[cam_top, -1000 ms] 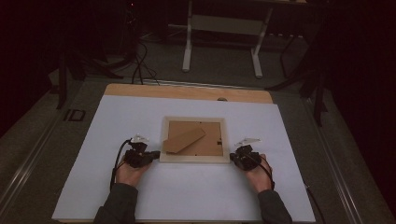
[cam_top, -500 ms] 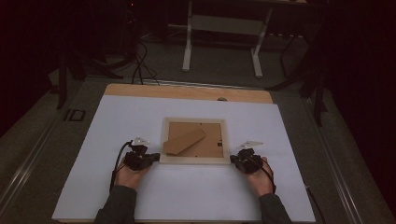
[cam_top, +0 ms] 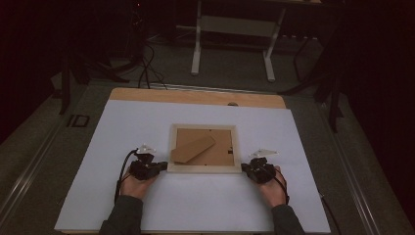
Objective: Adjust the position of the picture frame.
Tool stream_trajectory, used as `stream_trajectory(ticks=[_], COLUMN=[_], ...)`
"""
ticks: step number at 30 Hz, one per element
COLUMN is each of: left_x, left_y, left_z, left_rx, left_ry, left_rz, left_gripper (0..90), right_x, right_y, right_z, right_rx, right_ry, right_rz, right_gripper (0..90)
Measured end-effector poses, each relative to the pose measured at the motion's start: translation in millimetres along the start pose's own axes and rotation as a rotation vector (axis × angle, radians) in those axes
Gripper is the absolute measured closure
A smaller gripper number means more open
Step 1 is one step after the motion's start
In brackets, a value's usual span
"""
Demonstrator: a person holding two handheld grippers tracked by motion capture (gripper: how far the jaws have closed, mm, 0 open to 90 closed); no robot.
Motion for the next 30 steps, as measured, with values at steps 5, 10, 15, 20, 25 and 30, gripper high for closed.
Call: stream_trajectory(ticks=[5, 10, 15, 20, 25, 30], left_x=[1.0, 1.6, 1.6, 1.8, 1.8, 2.4], left_y=[0.1, 1.2, 1.9, 6.0, 6.7, 13.5], left_z=[-2.3, -2.9, -3.1, -3.2, -4.2, -11.1], left_rx=[-0.009, -0.008, -0.012, 0.006, -0.007, -0.031], left_ry=[0.003, 0.004, 0.002, -0.002, -0.003, -0.024], left_rz=[-0.016, -0.018, -0.02, -0.03, -0.03, -0.08], left_gripper=[90.0, 90.0, 90.0, 90.0, 90.0, 84.7], right_x=[-0.1, -0.1, -0.2, -0.1, -0.2, -0.4], right_y=[2.4, 3.3, 4.0, 4.7, 8.9, 6.6], right_z=[1.3, 2.2, 2.2, 2.8, 4.2, -0.6], right_rx=[0.0, -0.006, -0.002, -0.009, 0.056, 0.08], right_ry=[-0.007, -0.011, -0.01, -0.014, -0.04, -0.072], right_rz=[0.002, 0.003, -0.006, -0.025, -0.068, -0.068], right_gripper=[90.0, 90.0, 90.0, 90.0, 90.0, 90.0])
Point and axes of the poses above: each handheld gripper's, and its own axes: z roughly forward along the jaws, x roughly out of its underside, y roughly to its left, the point moved 1 cm from there along z, roughly forward along the jaws, and after that the axes turned 10 degrees about z, right-handed, at the moved point
